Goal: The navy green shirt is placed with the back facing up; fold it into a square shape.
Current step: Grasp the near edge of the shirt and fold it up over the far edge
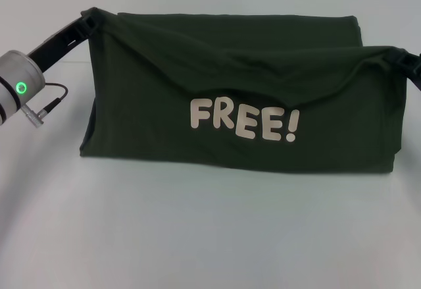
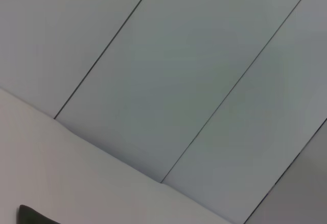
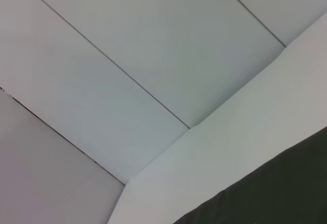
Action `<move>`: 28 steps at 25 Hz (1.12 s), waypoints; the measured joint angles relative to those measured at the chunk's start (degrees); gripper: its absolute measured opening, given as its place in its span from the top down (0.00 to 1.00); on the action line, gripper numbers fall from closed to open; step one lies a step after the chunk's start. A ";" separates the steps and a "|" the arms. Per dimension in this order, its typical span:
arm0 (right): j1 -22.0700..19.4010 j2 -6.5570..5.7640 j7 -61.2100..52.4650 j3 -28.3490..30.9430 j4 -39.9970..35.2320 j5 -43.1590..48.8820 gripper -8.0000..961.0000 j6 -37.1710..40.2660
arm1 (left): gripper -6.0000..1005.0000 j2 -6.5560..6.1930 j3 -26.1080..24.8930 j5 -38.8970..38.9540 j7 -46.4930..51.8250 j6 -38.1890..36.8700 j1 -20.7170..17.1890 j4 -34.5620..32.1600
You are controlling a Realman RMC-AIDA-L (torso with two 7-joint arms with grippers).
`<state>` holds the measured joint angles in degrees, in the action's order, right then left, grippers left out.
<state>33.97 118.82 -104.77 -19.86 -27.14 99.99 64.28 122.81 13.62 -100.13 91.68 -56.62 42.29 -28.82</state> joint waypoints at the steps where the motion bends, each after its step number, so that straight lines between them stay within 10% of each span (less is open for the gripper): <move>1: 0.10 0.03 0.12 -0.04 0.24 0.00 0.85 -0.29 | 0.96 0.11 0.00 0.01 -0.32 0.28 0.03 0.04; 28: 3.21 0.71 4.77 -0.08 4.01 -0.11 0.83 -8.36 | 0.96 1.20 -0.24 8.93 -17.35 7.09 1.17 9.59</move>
<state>37.19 119.52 -100.00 -19.94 -23.13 99.88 55.92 124.01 13.38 -91.20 74.33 -49.53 43.47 -19.23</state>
